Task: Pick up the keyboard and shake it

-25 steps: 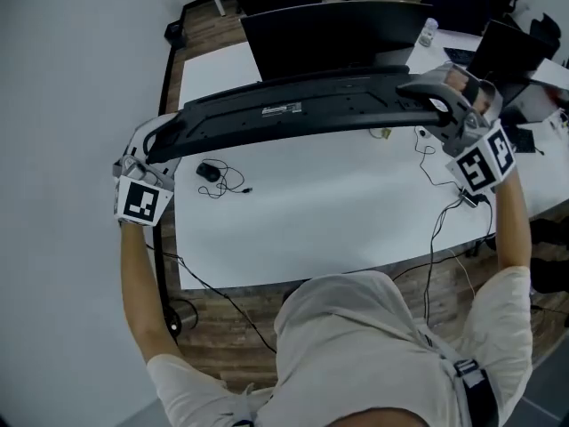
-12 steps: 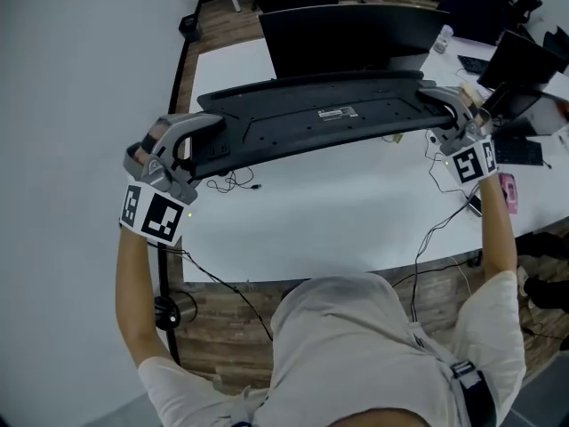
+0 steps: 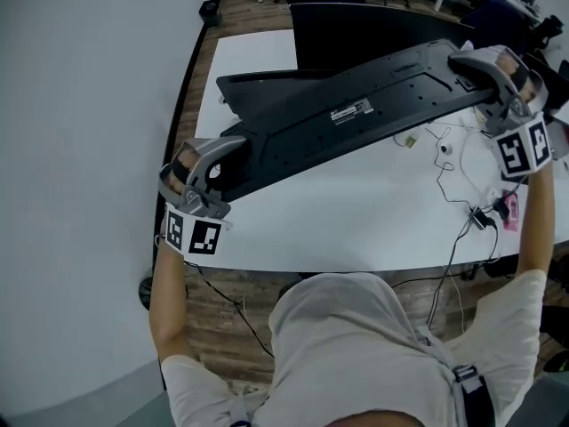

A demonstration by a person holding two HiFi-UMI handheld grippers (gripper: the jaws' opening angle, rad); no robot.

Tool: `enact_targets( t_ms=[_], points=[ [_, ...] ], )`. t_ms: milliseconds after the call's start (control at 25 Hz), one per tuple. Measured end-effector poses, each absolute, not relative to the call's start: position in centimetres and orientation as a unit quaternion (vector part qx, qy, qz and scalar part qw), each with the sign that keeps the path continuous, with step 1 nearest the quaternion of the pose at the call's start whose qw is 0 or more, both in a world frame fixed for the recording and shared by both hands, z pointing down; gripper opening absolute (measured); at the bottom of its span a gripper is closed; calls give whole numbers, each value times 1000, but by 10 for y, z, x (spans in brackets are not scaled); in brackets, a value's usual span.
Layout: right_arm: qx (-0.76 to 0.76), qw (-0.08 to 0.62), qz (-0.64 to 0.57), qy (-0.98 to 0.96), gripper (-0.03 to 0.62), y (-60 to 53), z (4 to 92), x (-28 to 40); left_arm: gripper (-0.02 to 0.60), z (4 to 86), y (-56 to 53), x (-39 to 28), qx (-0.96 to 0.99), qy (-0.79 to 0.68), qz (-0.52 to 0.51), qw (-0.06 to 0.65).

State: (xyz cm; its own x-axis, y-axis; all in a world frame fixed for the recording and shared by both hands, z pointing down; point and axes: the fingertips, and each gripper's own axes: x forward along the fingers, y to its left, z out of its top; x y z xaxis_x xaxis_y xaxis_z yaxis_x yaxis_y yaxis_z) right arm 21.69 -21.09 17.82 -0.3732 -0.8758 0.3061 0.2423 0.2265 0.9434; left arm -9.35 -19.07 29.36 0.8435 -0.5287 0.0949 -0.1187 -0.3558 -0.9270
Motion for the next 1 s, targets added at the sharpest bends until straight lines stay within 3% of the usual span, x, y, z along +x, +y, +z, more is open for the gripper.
enact_targets(
  t_ms=[240, 520, 800, 1000],
  points=[
    [248, 544, -575, -559, 98, -174, 147, 221, 107, 294, -185, -80, -818, 229, -146, 507],
    [304, 565, -557, -527, 95, -163, 172, 241, 119, 275, -234, -70, -860, 211, -100, 455],
    [359, 515, -444, -639, 94, -131, 256, 251, 120, 281, -233, -68, -880, 123, -163, 429],
    [326, 443, -334, -766, 94, -130, 298, 242, 120, 282, -228, -69, -911, 79, -189, 359]
  ],
)
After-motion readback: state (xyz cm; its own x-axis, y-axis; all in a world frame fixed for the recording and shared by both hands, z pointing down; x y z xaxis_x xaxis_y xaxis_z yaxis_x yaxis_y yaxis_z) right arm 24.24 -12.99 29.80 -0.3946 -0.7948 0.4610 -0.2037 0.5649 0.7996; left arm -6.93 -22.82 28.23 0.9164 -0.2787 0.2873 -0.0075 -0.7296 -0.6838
